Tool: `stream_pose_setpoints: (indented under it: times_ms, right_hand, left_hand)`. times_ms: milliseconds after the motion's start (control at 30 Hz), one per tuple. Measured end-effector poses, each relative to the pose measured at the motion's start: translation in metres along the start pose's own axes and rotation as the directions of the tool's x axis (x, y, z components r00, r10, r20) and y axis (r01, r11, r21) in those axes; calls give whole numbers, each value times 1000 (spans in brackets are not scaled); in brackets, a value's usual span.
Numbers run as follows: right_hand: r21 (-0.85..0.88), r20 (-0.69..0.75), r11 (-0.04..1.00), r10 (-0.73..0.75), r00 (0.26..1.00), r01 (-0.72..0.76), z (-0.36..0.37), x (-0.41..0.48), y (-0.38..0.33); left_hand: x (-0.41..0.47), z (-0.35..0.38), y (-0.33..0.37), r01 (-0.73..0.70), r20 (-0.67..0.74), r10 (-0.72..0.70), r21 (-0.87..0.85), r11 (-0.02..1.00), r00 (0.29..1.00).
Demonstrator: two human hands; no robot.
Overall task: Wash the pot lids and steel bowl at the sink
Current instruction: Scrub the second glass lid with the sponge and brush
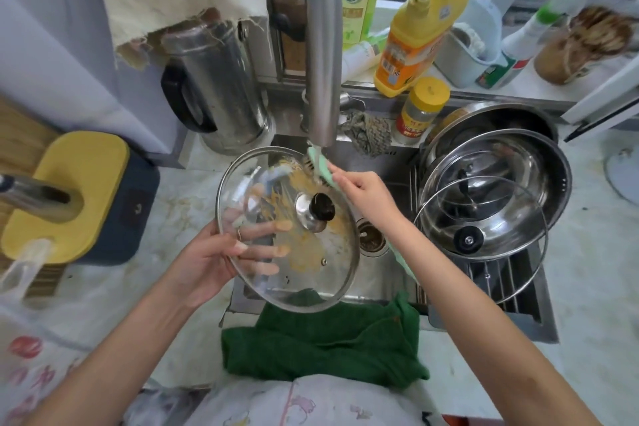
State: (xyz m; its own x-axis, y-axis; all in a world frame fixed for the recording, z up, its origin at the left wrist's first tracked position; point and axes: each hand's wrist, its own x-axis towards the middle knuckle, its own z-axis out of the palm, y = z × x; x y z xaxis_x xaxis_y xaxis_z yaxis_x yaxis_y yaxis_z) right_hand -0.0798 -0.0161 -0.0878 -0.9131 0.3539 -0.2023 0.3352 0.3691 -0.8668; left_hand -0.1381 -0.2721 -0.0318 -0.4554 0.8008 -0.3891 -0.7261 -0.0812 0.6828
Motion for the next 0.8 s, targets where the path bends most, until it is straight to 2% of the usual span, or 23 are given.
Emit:
stream_pose_setpoints:
  times_ms: [133, 200, 300, 400, 467, 500, 567, 633, 700, 733, 800]
  right_hand:
    - [78, 3, 997, -29, 1000, 29, 1, -6, -8]
    - [35, 68, 999, -27, 997, 24, -2, -7, -13]
    - [33, 30, 999, 23, 999, -24, -12, 0, -9]
    - [102, 86, 995, -26, 996, 17, -4, -1, -18]
    - [43, 130, 999, -25, 991, 19, 1, -3, -21]
    - [-4, 108, 1000, -2, 994, 2, -1, -3, -19]
    - [-81, -6, 991, 105, 994, -105, -7, 0, -10]
    - [73, -63, 951, 305, 950, -300, -11, -10, -7]
    - [250, 41, 846, 477, 878, -471, -9, -26, -1]
    - [270, 114, 804, 520, 847, -530, -6, -36, 0]
    - [342, 217, 763, 504, 836, -549, -2, -49, 19]
  left_hand:
    - [1, 2, -2, -8, -59, 7, -26, 1000, 998]
    - [2, 1, -2, -13, -52, 10, -52, 999, 999]
    - [2, 4, -3, -2, -64, -1, -53, 999, 998]
    - [2, -1, -5, 1, -7, -1, -53, 999, 1000]
    - [6, -14, -8, 39, 45, -32, -170, 985, 998]
    - [7, -19, -10, 67, 111, -39, -262, 963, 993]
    - [1, -32, -16, 141, 182, -66, -444, 885, 981]
    - [-2, -34, -21, 207, 236, -96, -508, 836, 967]
    - [-1, -33, -18, 196, 285, -48, -516, 834, 957]
    - [2, -34, -17, 183, 288, -33, -514, 838, 957]
    - [6, -36, -16, 171, 266, -35, -506, 845, 963]
